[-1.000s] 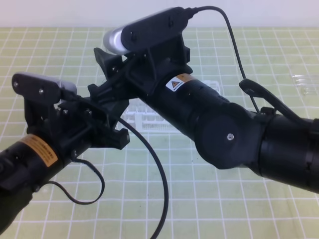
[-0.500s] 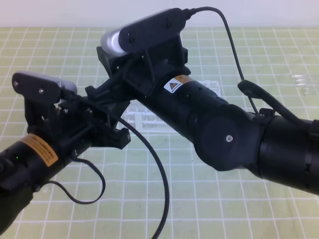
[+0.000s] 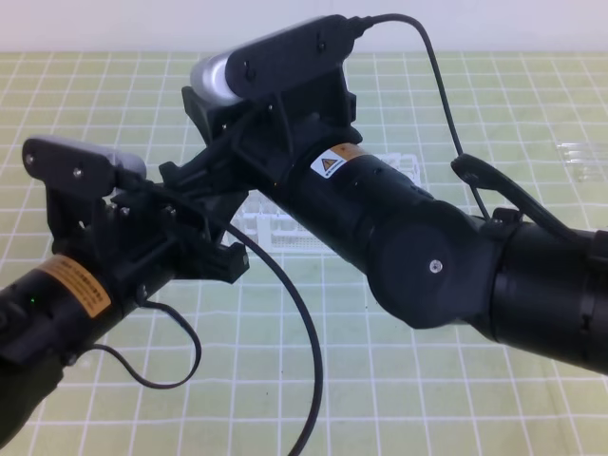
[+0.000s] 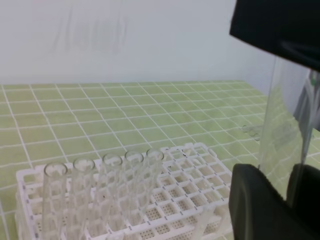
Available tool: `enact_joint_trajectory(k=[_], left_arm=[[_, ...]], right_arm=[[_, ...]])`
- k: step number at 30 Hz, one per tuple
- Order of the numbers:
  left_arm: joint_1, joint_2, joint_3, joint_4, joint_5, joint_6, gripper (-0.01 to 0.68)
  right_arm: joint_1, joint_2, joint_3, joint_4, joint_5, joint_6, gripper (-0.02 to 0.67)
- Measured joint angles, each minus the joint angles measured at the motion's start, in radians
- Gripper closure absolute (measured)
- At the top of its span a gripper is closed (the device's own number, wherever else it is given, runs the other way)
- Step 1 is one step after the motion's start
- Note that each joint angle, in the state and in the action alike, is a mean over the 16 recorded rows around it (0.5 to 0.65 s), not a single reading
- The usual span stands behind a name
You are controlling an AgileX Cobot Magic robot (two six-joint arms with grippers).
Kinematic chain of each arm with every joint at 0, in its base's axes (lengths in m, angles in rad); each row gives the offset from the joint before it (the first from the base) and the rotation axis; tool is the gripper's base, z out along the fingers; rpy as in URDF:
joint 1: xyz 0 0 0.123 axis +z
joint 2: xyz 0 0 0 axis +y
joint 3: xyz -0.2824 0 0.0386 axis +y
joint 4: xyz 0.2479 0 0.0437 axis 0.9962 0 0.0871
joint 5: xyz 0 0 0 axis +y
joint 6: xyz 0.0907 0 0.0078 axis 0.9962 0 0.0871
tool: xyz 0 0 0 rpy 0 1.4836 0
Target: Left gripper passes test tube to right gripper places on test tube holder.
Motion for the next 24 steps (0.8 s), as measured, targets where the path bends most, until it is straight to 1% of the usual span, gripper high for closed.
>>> enact_joint_trajectory(k=[3,5,9,24], left_arm=[[0.000,0.001,0.000,0.001,-0.001,0.000,0.592],[0.000,0.001,0.000,0.000,-0.004,0.000,0.591],[0.000,0.001,0.000,0.000,-0.011,0.000,0.560],[0.000,-0.002,0.000,-0.001,-0.041,0.000,0.292]], right_arm=[[0.000,0.000,0.000,0.000,-0.001,0.000,0.550],[0.000,0.000,0.000,0.000,-0.002,0.000,0.551],[0.000,0.000,0.000,-0.001,-0.004,-0.001,0.551],[-0.005,-0.001,0.000,0.000,-0.029,-0.017,0.552]])
